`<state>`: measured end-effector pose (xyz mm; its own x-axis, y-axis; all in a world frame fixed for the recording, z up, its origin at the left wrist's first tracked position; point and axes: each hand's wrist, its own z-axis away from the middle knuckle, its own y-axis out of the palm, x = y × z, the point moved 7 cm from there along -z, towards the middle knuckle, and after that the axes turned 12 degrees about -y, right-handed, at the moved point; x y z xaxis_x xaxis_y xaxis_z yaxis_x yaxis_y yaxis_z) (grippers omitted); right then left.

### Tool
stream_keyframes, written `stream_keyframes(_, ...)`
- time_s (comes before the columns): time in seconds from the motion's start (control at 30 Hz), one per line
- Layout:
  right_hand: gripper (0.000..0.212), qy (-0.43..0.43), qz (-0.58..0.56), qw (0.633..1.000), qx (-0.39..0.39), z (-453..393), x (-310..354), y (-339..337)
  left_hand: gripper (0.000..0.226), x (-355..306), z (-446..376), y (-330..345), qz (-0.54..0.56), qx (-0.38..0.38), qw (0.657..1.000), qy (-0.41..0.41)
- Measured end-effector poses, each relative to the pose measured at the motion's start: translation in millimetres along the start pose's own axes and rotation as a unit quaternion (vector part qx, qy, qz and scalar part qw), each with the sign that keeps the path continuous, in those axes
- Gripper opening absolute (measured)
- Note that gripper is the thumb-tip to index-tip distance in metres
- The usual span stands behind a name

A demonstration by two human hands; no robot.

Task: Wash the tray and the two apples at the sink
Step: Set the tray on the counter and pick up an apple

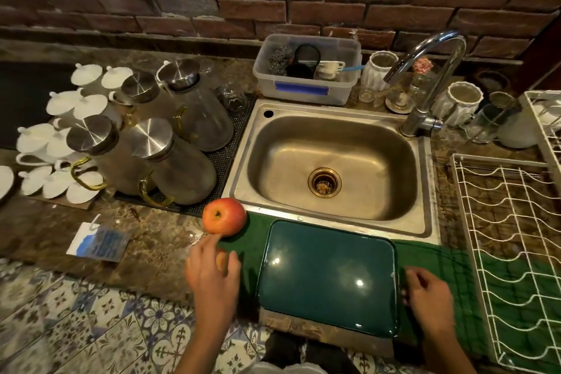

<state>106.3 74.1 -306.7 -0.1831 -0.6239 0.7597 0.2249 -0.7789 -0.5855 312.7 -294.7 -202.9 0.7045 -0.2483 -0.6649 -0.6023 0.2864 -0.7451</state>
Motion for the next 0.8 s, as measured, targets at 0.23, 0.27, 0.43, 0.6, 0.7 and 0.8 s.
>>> stream_keyframes(0.23,0.06,-0.251,0.331,0.909,0.027,-51.8,38.0,-9.5,0.075,65.4,-10.4,-12.2,0.022,0.005,0.99,-0.137)
stream_keyframes(0.27,0.062,-0.241,0.345,0.906,0.054,-57.8,34.2,-3.9,0.078,72.0,-10.4,-9.8,0.028,0.012,0.989,-0.147)
stream_keyframes(0.43,0.07,-0.235,0.395,0.886,0.063,-67.1,12.2,8.4,0.095,93.0,-5.4,0.8,0.063,0.034,0.98,-0.185)
stream_keyframes(0.6,0.073,-0.243,0.407,0.879,0.048,-67.2,9.5,10.7,0.118,99.7,-3.9,11.8,0.081,0.052,0.973,-0.211)
stream_keyframes(0.7,0.071,-0.242,0.416,0.875,0.06,-69.8,7.6,13.1,0.122,101.3,-5.0,14.9,0.086,0.057,0.971,-0.214)
stream_keyframes(0.8,0.068,-0.248,0.423,0.869,0.066,-71.8,7.5,15.4,0.124,103.7,-5.0,17.4,0.09,0.061,0.971,-0.215)
